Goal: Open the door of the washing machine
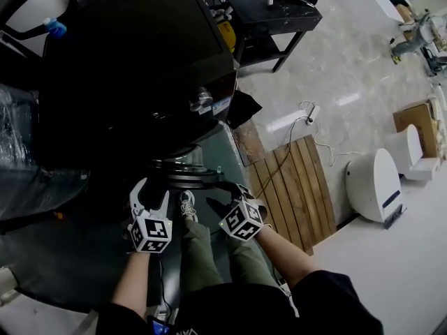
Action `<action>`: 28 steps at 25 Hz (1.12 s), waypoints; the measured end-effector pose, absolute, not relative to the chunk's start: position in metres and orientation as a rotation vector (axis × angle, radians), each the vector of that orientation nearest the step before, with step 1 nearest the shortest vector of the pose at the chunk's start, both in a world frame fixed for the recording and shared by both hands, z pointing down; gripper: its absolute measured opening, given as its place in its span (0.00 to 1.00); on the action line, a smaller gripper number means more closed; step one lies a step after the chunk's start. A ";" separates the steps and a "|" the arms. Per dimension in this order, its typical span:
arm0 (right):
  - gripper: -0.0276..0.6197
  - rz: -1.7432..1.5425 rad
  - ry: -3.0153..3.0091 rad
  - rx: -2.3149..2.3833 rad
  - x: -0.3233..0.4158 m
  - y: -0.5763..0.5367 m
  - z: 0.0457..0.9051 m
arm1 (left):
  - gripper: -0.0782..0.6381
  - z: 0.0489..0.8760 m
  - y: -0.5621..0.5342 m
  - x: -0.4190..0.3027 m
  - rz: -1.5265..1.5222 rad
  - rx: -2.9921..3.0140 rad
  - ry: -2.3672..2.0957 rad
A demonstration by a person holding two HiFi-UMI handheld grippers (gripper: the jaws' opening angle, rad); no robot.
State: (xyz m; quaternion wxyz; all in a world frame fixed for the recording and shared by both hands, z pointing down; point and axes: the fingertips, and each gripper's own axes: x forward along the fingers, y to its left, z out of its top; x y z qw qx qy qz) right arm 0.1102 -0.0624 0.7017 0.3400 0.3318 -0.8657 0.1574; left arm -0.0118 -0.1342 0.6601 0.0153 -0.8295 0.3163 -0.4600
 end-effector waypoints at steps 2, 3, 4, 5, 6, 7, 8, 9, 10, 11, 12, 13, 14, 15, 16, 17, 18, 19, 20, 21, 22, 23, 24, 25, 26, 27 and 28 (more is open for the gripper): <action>0.35 0.423 -2.268 0.889 0.119 -0.043 0.688 | 0.49 0.658 -0.122 -0.020 -1.439 -2.609 1.121; 0.35 0.425 -2.275 0.896 0.124 -0.033 0.681 | 0.50 0.657 -0.115 -0.022 -1.437 -2.633 1.187; 0.33 0.423 -2.282 0.902 0.130 -0.025 0.674 | 0.50 0.656 -0.109 -0.024 -1.427 -2.667 1.256; 0.31 0.419 -2.288 0.907 0.136 -0.017 0.667 | 0.50 0.655 -0.102 -0.025 -1.408 -2.709 1.330; 0.31 0.416 -2.296 0.911 0.141 -0.010 0.661 | 0.50 0.654 -0.095 -0.027 -1.387 -2.751 1.404; 0.30 0.415 -2.304 0.912 0.144 -0.002 0.657 | 0.50 0.653 -0.087 -0.030 -1.369 -2.784 1.470; 0.30 0.417 -2.313 0.910 0.146 0.006 0.653 | 0.49 0.653 -0.078 -0.032 -1.356 -2.804 1.524; 0.30 0.421 -2.320 0.906 0.148 0.013 0.651 | 0.49 0.653 -0.069 -0.032 -1.345 -2.816 1.566; 0.29 0.426 -2.324 0.902 0.149 0.020 0.649 | 0.49 0.653 -0.061 -0.032 -1.332 -2.829 1.602; 0.28 0.432 -2.327 0.898 0.151 0.026 0.647 | 0.49 0.653 -0.054 -0.030 -1.315 -2.847 1.639; 0.27 0.438 -2.329 0.896 0.152 0.030 0.644 | 0.49 0.654 -0.048 -0.030 -1.294 -2.869 1.684; 0.27 0.445 -2.332 0.894 0.151 0.033 0.641 | 0.49 0.654 -0.042 -0.031 -1.270 -2.890 1.742; 0.27 0.453 -2.337 0.894 0.149 0.036 0.638 | 0.49 0.653 -0.037 -0.036 -1.244 -2.902 1.809; 0.27 0.458 -2.344 0.895 0.145 0.037 0.634 | 0.49 0.653 -0.034 -0.044 -1.219 -2.904 1.877; 0.27 0.462 -2.353 0.897 0.141 0.037 0.630 | 0.49 0.652 -0.030 -0.053 -1.201 -2.903 1.931; 0.27 0.462 -2.360 0.898 0.136 0.038 0.627 | 0.48 0.652 -0.027 -0.062 -1.195 -2.903 1.966; 0.26 0.460 -2.365 0.896 0.131 0.038 0.623 | 0.47 0.652 -0.023 -0.069 -1.196 -2.905 1.985; 0.26 0.459 -2.365 0.892 0.126 0.040 0.621 | 0.46 0.653 -0.018 -0.076 -1.201 -2.911 1.994; 0.26 0.459 -2.363 0.888 0.121 0.041 0.618 | 0.46 0.653 -0.012 -0.083 -1.206 -2.916 2.001; 0.26 0.458 -2.362 0.886 0.115 0.041 0.616 | 0.46 0.654 -0.008 -0.090 -1.210 -2.920 2.010; 0.26 0.458 -2.362 0.888 0.109 0.040 0.613 | 0.46 0.654 -0.003 -0.097 -1.214 -2.923 2.021; 0.26 0.458 -2.362 0.894 0.102 0.039 0.610 | 0.46 0.655 0.000 -0.105 -1.219 -2.924 2.031; 0.26 0.456 -2.362 0.903 0.094 0.037 0.606 | 0.46 0.656 0.003 -0.113 -1.227 -2.923 2.038; 0.26 0.454 -2.363 0.915 0.085 0.036 0.602 | 0.46 0.656 0.006 -0.121 -1.237 -2.923 2.042; 0.26 0.451 -2.364 0.927 0.076 0.034 0.598 | 0.46 0.657 0.009 -0.129 -1.249 -2.922 2.041; 0.26 0.448 -2.365 0.938 0.066 0.032 0.594 | 0.46 0.657 0.012 -0.137 -1.265 -2.923 2.035; 0.26 0.448 -2.365 0.947 0.056 0.031 0.590 | 0.46 0.658 0.015 -0.146 -1.284 -2.925 2.025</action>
